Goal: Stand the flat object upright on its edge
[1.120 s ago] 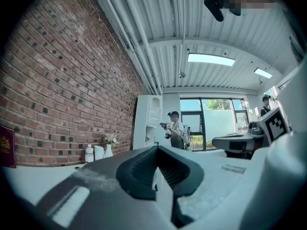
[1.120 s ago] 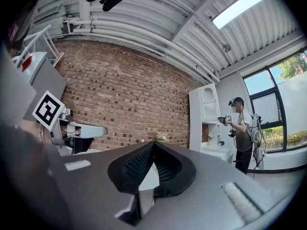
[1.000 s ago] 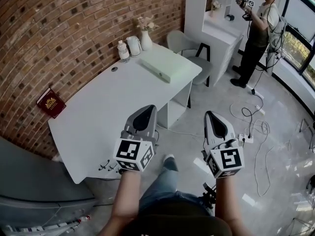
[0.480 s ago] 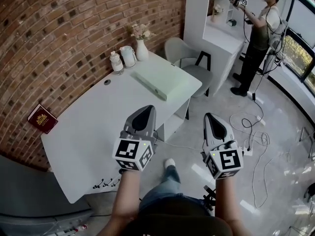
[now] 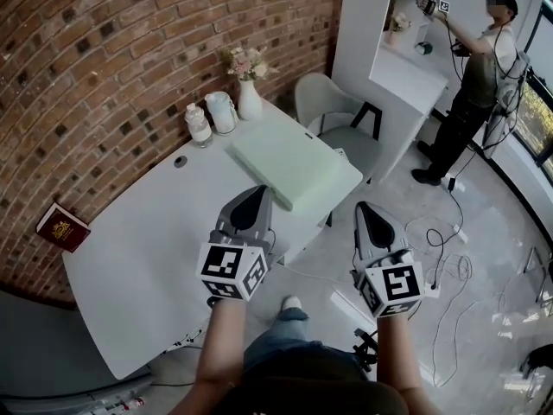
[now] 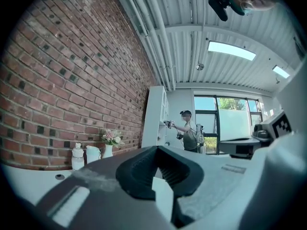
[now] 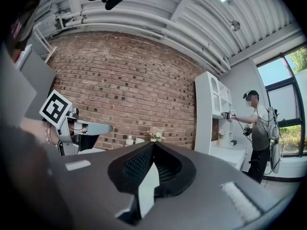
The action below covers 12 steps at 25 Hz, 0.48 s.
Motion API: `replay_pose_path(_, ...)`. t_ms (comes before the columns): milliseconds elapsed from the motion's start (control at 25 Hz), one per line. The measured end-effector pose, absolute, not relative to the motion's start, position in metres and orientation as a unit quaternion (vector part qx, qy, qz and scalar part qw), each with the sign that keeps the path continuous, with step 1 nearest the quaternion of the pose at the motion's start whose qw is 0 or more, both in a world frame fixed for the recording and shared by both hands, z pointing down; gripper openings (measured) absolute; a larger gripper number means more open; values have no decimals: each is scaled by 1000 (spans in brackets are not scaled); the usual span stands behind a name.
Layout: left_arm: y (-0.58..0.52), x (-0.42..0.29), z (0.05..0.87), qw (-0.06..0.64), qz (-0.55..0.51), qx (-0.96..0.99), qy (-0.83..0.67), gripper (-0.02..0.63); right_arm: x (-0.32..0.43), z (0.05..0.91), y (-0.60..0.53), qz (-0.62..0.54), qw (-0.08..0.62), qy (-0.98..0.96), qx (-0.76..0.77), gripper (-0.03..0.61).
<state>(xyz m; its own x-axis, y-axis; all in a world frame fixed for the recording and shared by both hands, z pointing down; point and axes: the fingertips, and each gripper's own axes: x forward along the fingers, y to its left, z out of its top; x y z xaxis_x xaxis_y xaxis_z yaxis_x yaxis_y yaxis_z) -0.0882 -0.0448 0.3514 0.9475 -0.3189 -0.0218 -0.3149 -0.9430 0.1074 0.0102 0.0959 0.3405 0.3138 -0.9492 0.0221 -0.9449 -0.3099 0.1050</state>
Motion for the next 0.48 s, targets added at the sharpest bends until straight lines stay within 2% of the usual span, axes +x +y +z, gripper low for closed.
replay_pose_path(480, -121, -34, 370, 66, 1, 978, -196, -3, 79, 354, 10, -1, 55, -613, 788, 0)
